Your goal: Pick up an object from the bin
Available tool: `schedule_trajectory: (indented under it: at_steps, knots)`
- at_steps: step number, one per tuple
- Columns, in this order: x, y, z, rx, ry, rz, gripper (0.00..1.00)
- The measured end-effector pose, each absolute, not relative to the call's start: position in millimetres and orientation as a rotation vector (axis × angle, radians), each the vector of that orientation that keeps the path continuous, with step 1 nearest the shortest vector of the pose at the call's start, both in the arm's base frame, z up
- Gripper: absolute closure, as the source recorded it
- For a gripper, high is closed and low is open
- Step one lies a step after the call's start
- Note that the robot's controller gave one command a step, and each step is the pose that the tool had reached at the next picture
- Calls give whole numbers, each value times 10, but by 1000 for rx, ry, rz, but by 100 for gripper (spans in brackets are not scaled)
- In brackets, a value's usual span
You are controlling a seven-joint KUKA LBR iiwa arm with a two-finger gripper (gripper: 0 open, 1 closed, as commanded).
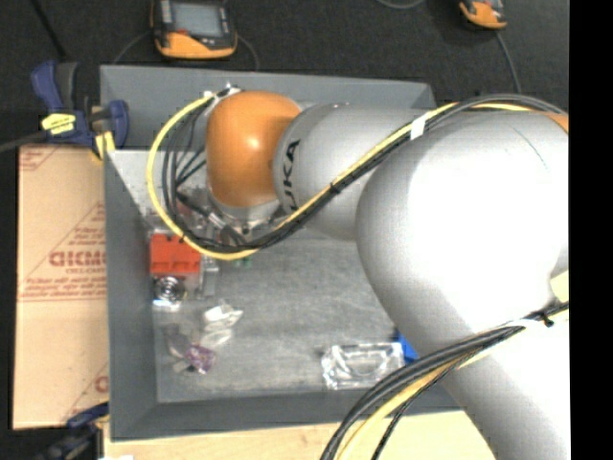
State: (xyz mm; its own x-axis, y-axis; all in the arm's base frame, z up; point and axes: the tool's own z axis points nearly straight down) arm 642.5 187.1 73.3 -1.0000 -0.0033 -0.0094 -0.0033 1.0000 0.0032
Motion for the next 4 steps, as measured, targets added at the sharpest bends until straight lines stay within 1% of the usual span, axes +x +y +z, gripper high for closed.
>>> schedule_trajectory:
  at_steps: [1,2,3,4]
  knots:
    - [6464,1871,789,-4,3121,8,100]
    - [6422,1870,727,-4,3133,5,0]
    - [6455,1880,785,-3,3124,10,100]
    - [6417,1874,723,-3,3136,6,0]
